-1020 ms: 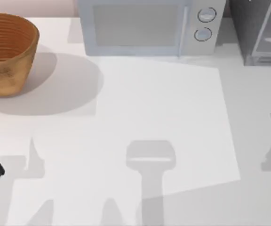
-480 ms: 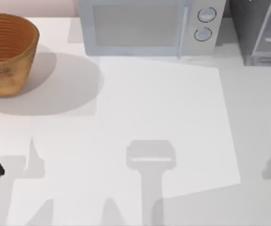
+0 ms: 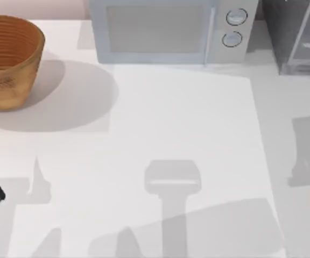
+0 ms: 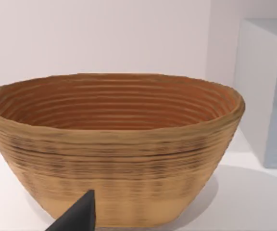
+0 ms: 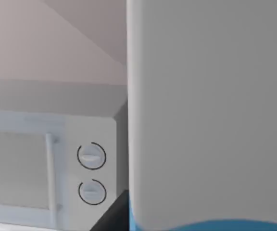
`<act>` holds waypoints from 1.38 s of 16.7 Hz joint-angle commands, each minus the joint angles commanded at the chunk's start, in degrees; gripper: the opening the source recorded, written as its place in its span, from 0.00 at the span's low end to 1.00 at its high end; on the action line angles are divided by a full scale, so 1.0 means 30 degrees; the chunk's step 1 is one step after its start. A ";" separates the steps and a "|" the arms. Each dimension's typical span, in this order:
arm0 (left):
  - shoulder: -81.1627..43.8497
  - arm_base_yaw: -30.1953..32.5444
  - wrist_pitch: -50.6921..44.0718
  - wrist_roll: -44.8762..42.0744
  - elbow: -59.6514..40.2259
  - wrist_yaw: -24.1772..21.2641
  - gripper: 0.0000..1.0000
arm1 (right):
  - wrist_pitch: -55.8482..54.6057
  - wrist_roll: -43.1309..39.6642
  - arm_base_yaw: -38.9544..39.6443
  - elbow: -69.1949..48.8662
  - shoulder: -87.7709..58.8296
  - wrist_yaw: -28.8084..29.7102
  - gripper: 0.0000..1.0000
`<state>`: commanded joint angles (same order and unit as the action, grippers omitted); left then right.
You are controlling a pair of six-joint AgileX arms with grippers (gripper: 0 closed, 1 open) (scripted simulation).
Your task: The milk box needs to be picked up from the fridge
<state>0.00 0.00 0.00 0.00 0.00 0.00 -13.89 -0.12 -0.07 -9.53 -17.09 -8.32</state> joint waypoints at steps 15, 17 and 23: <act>0.0000 0.0000 0.0000 0.0000 0.0000 0.0000 1.00 | -1.5900 0.0409 -0.0146 -1.0429 -2.9514 -1.0047 0.00; 0.0000 0.0000 0.0000 0.0000 0.0000 0.0000 1.00 | -1.7301 0.0348 -0.0160 -1.1397 -3.1349 -1.0836 0.00; 0.0000 0.0000 0.0000 0.0000 0.0000 0.0000 1.00 | -1.8598 0.0255 -0.0166 -1.2302 -3.2950 -1.1554 0.00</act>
<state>0.00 0.00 0.00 0.00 0.00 0.00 -69.68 0.64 -0.57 -46.44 -115.94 -42.98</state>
